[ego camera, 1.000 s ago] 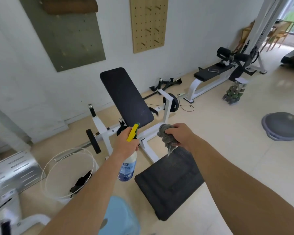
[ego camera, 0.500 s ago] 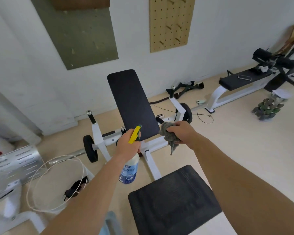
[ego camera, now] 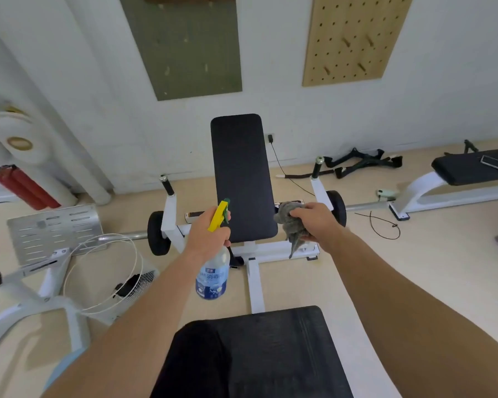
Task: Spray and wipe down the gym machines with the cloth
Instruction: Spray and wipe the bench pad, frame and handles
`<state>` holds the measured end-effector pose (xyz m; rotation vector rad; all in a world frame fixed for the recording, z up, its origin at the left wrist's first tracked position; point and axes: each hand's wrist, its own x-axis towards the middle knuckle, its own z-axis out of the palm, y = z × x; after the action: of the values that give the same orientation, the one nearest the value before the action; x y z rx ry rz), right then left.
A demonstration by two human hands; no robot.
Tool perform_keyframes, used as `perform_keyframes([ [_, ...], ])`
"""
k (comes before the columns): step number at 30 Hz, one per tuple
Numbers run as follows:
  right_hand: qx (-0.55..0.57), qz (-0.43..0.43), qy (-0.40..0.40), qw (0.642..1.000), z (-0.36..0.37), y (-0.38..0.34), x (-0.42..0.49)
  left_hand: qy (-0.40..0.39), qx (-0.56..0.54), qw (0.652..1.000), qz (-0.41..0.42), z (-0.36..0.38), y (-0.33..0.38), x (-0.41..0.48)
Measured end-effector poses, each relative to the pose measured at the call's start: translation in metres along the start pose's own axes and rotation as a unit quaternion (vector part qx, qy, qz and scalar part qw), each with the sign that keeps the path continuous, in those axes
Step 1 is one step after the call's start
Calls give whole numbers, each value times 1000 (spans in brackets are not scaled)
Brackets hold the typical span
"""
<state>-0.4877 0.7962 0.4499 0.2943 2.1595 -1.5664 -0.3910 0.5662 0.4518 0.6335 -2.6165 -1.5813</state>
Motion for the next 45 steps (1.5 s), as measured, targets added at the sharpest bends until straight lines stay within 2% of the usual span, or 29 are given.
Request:
perform_keyframes([
  [17,9,-26,7,1000,-53,-13,27,3,-24,999,22,48,17,28],
  [27,-6,-10,13,1000,-29,-30,76,3,-36,999,29,38,6,92],
  [34,-24,-22,19,999,28,-84,177,-10,-68,997,28,22,-8,205],
  [45,-56,18,27,998,160,-216,414,-77,-17,997,-6,-36,-24,493],
])
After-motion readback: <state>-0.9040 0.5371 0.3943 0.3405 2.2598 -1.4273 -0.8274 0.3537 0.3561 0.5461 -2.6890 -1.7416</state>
